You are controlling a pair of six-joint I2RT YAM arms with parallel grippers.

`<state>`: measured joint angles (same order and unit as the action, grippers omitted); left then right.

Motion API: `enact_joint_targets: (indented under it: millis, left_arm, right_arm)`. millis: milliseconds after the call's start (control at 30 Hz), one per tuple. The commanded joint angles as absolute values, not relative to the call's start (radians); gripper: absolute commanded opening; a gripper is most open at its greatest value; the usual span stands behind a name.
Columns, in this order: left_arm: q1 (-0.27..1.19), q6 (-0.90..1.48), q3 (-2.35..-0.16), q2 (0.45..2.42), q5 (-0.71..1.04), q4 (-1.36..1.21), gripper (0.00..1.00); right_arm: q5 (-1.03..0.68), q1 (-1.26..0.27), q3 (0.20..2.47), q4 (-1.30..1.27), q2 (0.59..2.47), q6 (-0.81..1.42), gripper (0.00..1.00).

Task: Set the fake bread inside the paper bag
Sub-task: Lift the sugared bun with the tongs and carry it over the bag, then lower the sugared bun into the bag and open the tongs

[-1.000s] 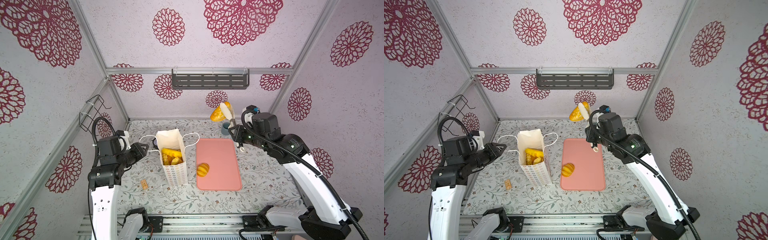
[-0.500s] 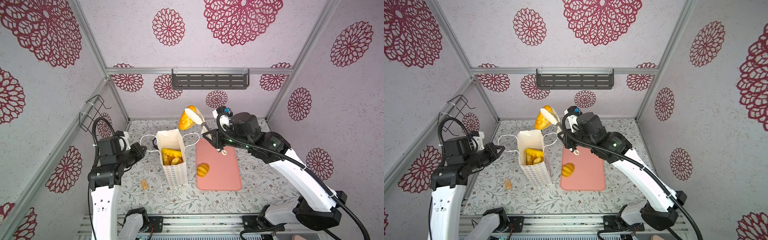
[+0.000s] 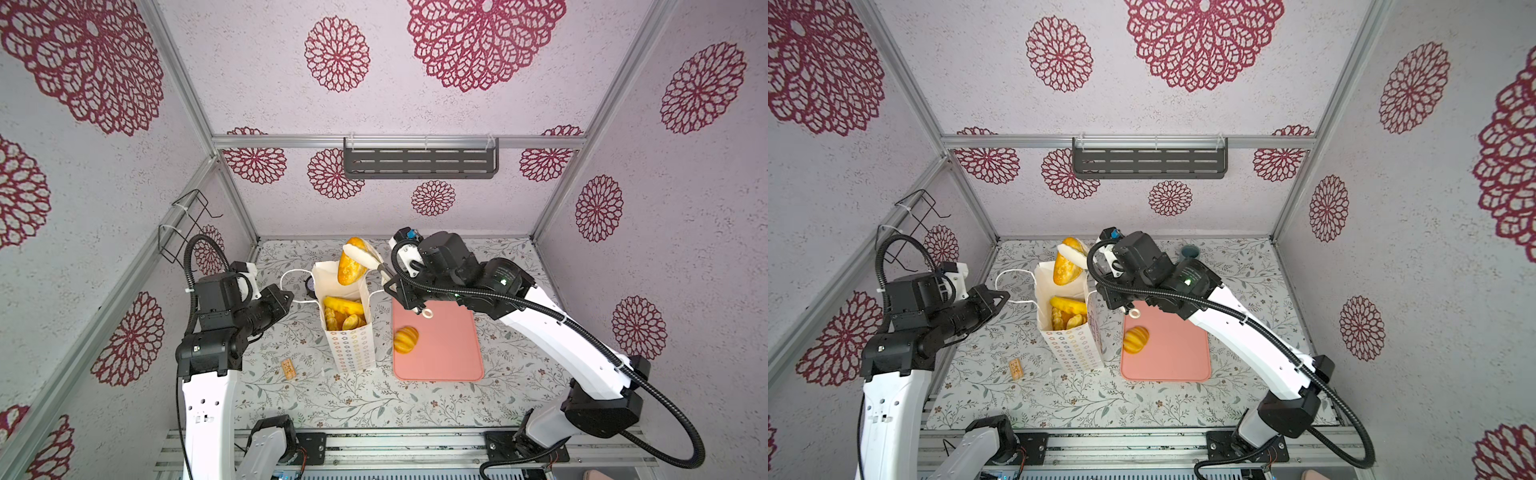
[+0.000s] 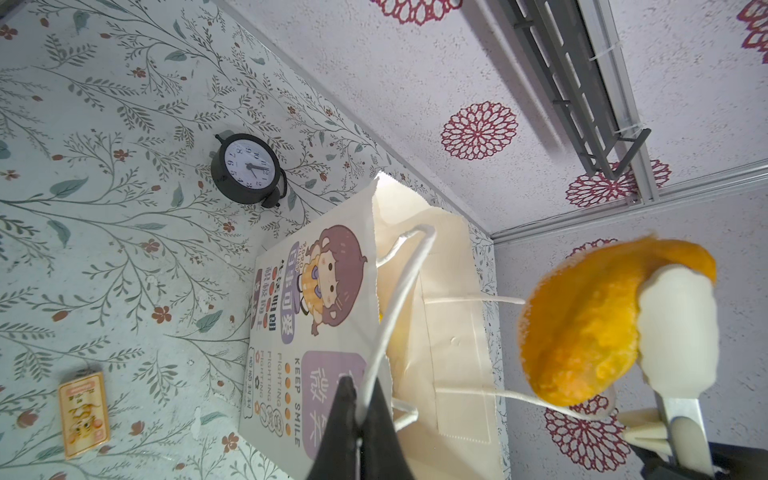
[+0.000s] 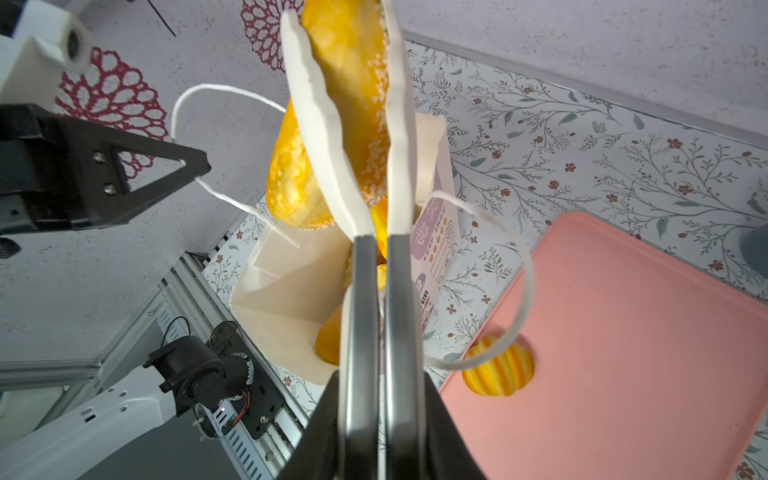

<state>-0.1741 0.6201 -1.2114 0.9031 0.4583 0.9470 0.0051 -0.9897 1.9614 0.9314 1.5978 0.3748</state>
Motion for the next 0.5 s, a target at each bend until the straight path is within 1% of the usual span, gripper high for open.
enact_joint_targets:
  millis: [0, 33, 300, 367, 467]
  left_arm:
    - [-0.182, 0.622, -1.21, 0.899, 0.468, 0.927, 0.0]
    - [-0.183, 0.622, -1.21, 0.898, 0.468, 0.927, 0.0]
    - [-0.182, 0.62, -1.201, 0.893, 0.471, 0.925, 0.0]
    - [-0.182, 0.619, -1.2, 0.893, 0.472, 0.924, 0.0]
    - [-0.181, 0.618, -1.201, 0.894, 0.474, 0.924, 0.0]
  right_arm:
    - [0.061, -1.014, 2.035, 0.95, 1.617, 0.337, 0.18]
    - [0.067, -1.019, 2.045, 0.96, 1.629, 0.335, 0.2]
    - [0.077, -1.028, 2.07, 0.964, 1.663, 0.331, 0.39]
    - [0.074, -1.029, 2.07, 0.962, 1.664, 0.332, 0.42]
    - [0.074, -1.029, 2.069, 0.957, 1.663, 0.334, 0.45]
